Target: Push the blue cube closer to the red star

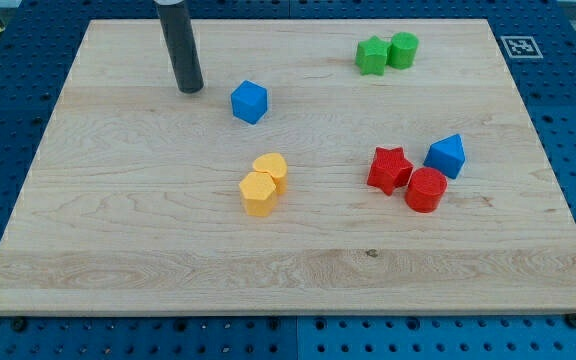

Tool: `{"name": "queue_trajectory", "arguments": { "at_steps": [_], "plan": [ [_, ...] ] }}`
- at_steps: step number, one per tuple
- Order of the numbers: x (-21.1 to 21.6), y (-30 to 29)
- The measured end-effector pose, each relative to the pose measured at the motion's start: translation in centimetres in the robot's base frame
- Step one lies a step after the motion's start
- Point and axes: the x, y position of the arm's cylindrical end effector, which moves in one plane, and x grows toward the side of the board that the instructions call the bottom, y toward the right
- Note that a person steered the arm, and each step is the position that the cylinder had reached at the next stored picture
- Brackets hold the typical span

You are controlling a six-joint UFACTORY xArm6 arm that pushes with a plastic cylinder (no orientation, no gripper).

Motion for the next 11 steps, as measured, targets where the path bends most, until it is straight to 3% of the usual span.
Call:
{"name": "queue_trajectory", "arguments": {
  "at_steps": [2, 9, 11],
  "plan": [
    [0.3, 6.0],
    [7.1, 6.5],
    [6.2, 11.8]
  ]
}}
